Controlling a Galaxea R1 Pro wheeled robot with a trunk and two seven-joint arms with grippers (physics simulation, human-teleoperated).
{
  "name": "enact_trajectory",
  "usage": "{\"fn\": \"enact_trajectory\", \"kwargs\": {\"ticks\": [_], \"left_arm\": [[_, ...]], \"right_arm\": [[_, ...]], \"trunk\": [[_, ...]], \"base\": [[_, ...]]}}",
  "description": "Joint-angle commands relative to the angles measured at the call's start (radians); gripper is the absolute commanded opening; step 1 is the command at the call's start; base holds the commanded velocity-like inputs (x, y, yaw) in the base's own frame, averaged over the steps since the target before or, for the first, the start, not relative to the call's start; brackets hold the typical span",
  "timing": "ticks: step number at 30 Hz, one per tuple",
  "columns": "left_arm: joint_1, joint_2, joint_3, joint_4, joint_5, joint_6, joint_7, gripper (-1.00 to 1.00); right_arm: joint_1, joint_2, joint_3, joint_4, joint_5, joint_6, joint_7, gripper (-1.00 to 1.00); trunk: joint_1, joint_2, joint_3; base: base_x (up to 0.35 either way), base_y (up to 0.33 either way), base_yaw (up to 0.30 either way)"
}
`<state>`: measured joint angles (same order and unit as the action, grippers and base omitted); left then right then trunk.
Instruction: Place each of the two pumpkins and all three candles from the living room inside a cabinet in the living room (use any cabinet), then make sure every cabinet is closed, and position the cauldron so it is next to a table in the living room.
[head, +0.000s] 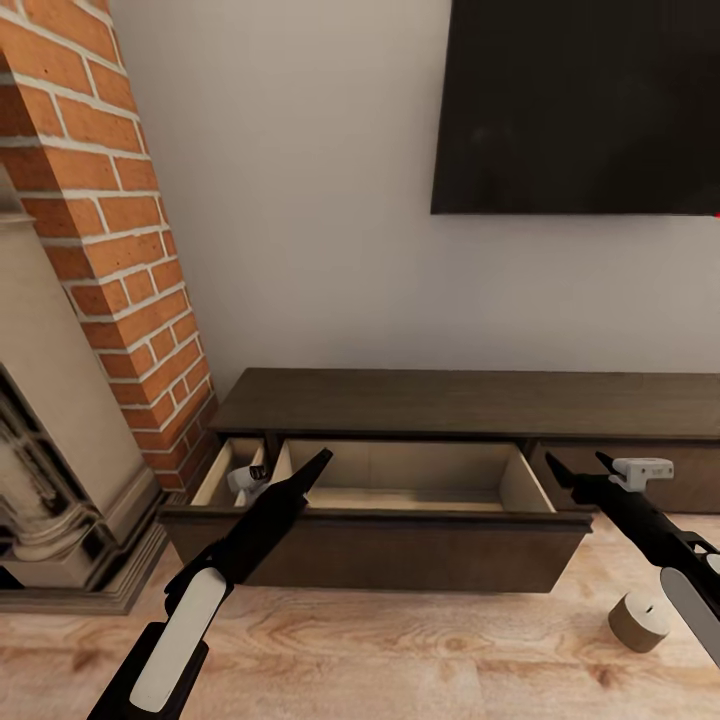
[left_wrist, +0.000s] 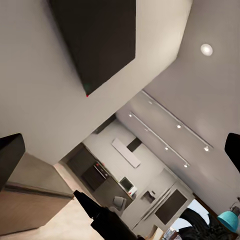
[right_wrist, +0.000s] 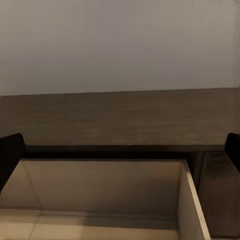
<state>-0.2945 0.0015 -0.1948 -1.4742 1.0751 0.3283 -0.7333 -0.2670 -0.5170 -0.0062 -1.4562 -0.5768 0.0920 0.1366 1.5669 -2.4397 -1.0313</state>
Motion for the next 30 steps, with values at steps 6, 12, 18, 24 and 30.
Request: {"fn": "enact_trajectory", "kwargs": {"ticks": [6,12,18,24,30], "left_arm": [[0.000,0.001,0.000,0.000,-0.001,0.000,0.000,1.00],[0.000,0.002,0.000,0.000,-0.003,0.000,0.000,1.00],[0.000,0.002,0.000,0.000,-0.006,0.000,0.000,1.00],[0.000,0.002,0.000,0.001,-0.005,0.000,0.000,1.00],[0.000,0.002,0.000,0.001,-0.005,0.000,0.000,1.00]], "right_arm": [[0.000,0.000,0.000,0.000,0.000,0.001,0.000,1.00],[0.000,0.000,0.001,0.000,0.000,0.002,0.000,1.00],[0.000,0.000,0.002,0.000,0.000,0.002,0.000,1.00],[0.000,0.000,0.002,0.000,0.000,0.002,0.000,1.00],[0.000,0.000,0.002,0.000,0.000,0.002,0.000,1.00]], "trunk": [[-0.023,0.042,0.019],[-0.046,0.084,0.038],[-0.069,0.126,0.056],[-0.092,0.168,0.075],[-0.115,0.210,0.094]], "base": [[0.000,0.000,0.000],[0.000,0.000,0.000],[0.000,0.000,0.000],[0.000,0.000,0.000],[0.000,0.000,0.000]]}}
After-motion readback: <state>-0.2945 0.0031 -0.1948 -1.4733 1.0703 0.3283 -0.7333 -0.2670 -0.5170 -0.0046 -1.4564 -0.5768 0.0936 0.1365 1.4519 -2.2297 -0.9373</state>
